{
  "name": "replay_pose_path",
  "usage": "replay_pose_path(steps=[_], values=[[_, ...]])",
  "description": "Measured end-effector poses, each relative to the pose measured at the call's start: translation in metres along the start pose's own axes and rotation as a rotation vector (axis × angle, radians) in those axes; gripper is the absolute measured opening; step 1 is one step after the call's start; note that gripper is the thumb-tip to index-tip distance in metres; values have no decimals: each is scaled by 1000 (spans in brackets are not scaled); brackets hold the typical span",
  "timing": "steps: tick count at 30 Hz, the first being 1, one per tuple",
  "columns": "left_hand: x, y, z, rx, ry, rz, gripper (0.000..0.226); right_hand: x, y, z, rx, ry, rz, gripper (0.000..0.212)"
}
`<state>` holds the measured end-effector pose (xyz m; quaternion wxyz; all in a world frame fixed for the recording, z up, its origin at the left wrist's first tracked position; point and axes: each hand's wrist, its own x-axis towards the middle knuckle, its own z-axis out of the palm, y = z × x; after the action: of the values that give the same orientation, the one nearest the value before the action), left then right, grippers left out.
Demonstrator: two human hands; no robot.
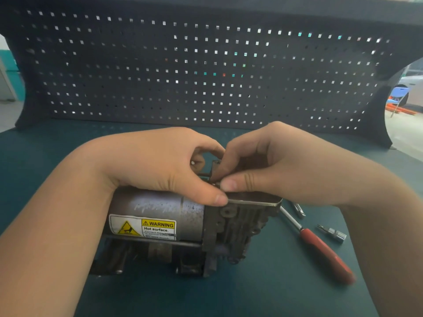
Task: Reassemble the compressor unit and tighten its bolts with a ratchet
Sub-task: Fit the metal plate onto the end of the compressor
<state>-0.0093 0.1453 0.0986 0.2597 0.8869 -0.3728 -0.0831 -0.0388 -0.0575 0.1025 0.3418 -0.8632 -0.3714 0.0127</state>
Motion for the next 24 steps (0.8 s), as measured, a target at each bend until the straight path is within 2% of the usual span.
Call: replay_pose_path(steps=[5,12,18,24], values=[[1,0,1,-32,-45,23,50,0,5,-1,75,-63,-12,20],[-4,-15,-11,-211,-103,0,55,2,12,-2,173,-65,5,9],[-3,-16,-10,-246,-94,17,38,2,10,-1,166,-99,2,7],[-1,-16,-10,-203,-92,39,39,2,8,1,128,-33,-14,12]])
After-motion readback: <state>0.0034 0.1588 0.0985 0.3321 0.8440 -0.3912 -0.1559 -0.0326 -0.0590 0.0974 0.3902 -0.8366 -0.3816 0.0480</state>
